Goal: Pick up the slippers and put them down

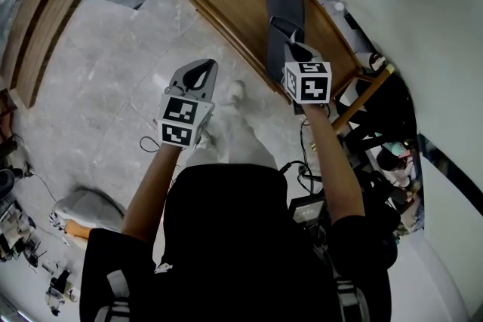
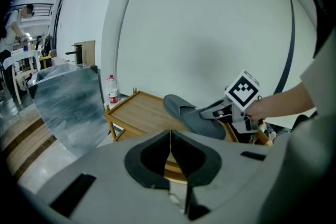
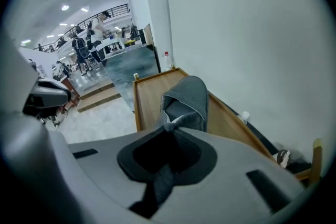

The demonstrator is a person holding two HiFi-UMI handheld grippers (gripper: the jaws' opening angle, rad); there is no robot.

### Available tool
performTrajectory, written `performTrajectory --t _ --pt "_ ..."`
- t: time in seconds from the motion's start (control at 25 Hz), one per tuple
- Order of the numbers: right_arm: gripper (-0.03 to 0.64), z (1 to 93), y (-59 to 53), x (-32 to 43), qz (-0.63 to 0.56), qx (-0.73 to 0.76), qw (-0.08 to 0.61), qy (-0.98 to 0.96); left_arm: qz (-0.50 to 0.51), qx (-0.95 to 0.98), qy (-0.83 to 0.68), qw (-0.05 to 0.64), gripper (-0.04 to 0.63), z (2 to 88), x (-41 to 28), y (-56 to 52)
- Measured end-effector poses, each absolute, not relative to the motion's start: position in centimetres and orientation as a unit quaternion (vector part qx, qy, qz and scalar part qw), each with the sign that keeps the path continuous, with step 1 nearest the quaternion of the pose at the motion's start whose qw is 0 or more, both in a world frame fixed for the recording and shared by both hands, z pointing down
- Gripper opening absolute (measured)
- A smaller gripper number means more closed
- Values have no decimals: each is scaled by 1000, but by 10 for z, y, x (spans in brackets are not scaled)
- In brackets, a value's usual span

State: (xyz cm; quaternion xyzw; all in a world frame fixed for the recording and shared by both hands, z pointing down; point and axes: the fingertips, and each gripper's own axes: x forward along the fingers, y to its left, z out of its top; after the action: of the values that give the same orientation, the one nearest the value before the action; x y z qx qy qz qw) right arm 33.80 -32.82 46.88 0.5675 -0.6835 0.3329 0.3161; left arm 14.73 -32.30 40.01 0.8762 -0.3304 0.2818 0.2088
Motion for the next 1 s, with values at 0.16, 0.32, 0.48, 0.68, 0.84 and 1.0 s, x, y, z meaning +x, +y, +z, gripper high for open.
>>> performTrajectory --t 0.16,0.32,0.48,0.68,0.84,1.0 --pt "17 452 -315 322 314 564 316 -695 259 878 -325 236 8 383 139 -311" --pt "17 429 -300 299 287 559 321 -709 251 884 -320 232 8 369 124 -296" --pt "17 409 -285 279 256 553 330 -721 248 887 -323 219 8 359 110 -281" --pt "17 381 -268 261 231 553 325 -731 238 889 -332 207 8 340 91 -263" --pt "17 362 -251 248 224 559 310 -735 217 894 -344 187 8 319 76 -248" --pt "17 345 -237 233 214 561 306 -739 202 897 -358 166 8 305 57 -236"
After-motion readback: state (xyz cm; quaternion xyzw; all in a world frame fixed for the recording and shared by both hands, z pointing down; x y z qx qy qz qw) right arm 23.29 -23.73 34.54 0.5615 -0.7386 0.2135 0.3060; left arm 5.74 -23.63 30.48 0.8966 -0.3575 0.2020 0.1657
